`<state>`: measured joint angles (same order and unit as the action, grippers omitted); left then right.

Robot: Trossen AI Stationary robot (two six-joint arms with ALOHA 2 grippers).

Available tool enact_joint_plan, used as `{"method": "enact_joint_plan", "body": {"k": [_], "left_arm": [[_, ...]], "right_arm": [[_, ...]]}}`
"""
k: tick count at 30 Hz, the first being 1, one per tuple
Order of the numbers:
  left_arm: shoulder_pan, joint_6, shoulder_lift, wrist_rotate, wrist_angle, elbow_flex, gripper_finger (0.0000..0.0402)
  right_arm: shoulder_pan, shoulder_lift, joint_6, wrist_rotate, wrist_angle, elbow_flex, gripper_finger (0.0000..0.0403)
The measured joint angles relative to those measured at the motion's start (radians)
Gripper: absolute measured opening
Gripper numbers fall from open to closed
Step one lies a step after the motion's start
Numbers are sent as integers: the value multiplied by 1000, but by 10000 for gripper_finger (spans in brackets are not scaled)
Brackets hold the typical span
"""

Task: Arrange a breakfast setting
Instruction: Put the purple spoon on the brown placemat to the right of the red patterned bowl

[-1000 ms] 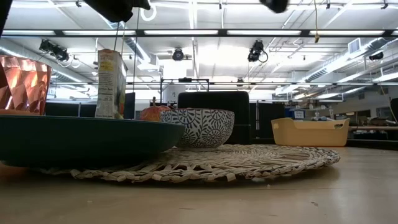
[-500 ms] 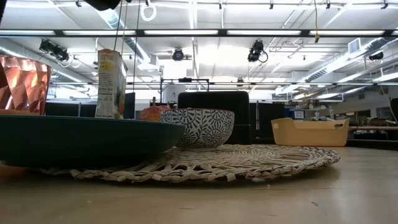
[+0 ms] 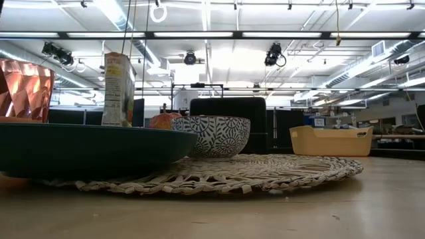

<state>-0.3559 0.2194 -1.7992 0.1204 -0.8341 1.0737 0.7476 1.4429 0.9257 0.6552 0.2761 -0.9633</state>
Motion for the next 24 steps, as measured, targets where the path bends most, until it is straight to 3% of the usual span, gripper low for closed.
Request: {"method": "enact_joint_plan", "body": {"k": [9, 17, 20, 24], "left_arm": [[-83, 29, 104, 187, 368, -2, 240], [-306, 1, 121, 452, 530, -2, 227], [-402, -14, 121, 557, 565, -2, 220], [-522, -29, 121, 662, 586, -2, 212]], "right_arm": [[58, 0, 70, 122, 19, -1, 8], [63, 1, 221, 134, -90, -1, 8], [58, 10, 353, 109, -193, -1, 8], [35, 41, 668, 68, -427, 7, 8]]}}
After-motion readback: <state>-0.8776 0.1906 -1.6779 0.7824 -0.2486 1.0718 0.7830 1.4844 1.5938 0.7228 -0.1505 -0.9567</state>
